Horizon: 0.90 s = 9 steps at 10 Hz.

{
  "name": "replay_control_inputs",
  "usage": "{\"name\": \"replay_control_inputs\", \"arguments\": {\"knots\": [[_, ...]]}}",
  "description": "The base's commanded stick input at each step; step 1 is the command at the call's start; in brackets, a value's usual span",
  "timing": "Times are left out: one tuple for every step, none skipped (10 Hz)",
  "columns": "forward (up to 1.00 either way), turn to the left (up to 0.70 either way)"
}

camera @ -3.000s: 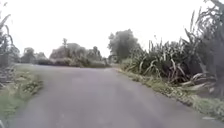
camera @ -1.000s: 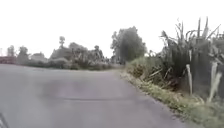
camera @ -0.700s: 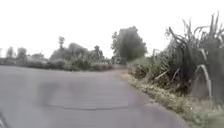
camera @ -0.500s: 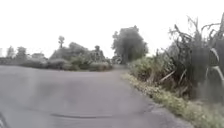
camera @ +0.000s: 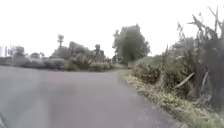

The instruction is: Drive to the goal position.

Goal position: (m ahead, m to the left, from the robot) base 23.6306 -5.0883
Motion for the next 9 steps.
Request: {"name": "replay_control_inputs", "arguments": {"knots": [[1.0, -0.03], [1.0, -0.03], [1.0, -0.03], [1.0, -0.03], [1.0, -0.03], [1.0, -0.03], [1.0, -0.03], [1.0, -0.03], [1.0, -0.03]]}}
